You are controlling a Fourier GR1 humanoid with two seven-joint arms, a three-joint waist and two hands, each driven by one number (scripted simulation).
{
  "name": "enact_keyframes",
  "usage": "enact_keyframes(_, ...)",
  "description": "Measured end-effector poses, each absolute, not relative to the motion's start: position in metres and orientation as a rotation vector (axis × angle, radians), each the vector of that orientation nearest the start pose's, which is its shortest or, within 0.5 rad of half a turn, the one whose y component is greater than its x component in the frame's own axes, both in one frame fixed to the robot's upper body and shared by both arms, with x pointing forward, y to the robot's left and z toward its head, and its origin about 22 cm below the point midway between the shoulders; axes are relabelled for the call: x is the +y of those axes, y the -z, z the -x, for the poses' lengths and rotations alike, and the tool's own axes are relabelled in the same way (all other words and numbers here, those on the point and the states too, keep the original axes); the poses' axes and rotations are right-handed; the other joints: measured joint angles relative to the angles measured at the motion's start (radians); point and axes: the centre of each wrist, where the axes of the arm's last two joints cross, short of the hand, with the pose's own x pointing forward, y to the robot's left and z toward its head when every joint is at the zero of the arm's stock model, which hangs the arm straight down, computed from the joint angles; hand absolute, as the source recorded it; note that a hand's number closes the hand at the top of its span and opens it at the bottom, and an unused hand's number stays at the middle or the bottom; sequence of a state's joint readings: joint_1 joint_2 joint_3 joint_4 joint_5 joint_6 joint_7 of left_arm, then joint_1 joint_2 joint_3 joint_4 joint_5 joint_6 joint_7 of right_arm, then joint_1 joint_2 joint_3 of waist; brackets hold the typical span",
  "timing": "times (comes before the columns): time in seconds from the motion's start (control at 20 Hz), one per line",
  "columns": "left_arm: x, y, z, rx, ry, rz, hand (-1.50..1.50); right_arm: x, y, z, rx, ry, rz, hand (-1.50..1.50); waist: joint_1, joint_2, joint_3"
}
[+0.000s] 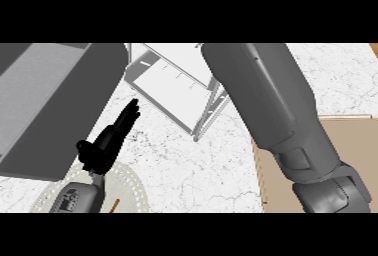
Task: Pick the tomato from the tray and place it in the tiered basket
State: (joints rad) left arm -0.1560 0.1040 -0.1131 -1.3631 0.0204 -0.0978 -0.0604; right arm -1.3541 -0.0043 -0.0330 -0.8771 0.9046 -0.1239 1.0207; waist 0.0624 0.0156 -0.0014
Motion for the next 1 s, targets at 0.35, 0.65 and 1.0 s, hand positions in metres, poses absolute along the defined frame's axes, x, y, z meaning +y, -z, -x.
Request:
enact_keyframes(0.35, 0.217, 0.012, -0.281, -1.543, 0.296, 0.130, 0.00, -0.021, -0.275, -0.433, -1.301, -0.282, 0.842, 1.50, 0.014, 0.005, 0.000)
enact_keyframes(0.65, 0.213, 0.010, -0.283, -1.552, 0.303, 0.136, 0.00, -0.025, -0.273, -0.442, -1.205, -0.131, 0.649, -1.50, 0.024, 0.005, 0.000)
enact_keyframes(1.0, 0.212, 0.015, -0.282, -1.546, 0.302, 0.129, 0.00, -0.021, -0.274, -0.446, -1.186, 0.029, 0.500, -1.50, 0.017, 0.000, 0.000)
